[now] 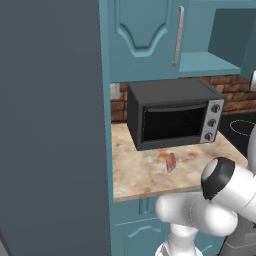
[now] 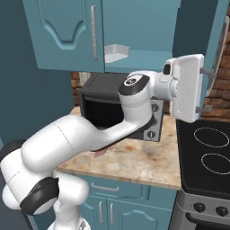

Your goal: Retrieve the tupperware from the cabinet, then place the raw meat into the tupperware to avoid contamination.

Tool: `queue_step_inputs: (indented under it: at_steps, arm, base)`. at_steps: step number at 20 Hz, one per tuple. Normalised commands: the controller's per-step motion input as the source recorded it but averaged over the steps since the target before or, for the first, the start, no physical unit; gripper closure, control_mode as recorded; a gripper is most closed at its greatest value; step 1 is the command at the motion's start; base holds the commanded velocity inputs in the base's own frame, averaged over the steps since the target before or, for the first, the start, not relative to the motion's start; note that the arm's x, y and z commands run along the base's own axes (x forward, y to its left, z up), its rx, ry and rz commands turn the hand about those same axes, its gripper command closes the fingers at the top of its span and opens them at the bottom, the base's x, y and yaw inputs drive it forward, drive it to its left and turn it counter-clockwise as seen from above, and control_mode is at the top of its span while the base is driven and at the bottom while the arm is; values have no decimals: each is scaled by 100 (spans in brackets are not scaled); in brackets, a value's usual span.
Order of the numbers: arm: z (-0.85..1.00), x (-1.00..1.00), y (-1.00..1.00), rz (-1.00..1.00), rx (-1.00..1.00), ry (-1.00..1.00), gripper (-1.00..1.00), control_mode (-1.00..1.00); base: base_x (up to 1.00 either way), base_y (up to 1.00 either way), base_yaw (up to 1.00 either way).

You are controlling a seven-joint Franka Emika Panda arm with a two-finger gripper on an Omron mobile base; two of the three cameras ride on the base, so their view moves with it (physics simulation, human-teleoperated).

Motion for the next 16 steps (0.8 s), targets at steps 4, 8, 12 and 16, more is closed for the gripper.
queue_step_inputs:
  at_steps: [4,8,12,16]
  arm:
    - [26,-14,0,-1,4,0,-100,-100]
    - [42,-27,0,-1,4,0,-100,-100]
    - [47,-35,-4,-1,3,-1,-100,-100]
    - [51,-40,-8,-2,3,-1,-100,-100]
  base:
    - [0,0,0]
    - [0,0,0]
    - [0,0,0]
    - [0,0,0]
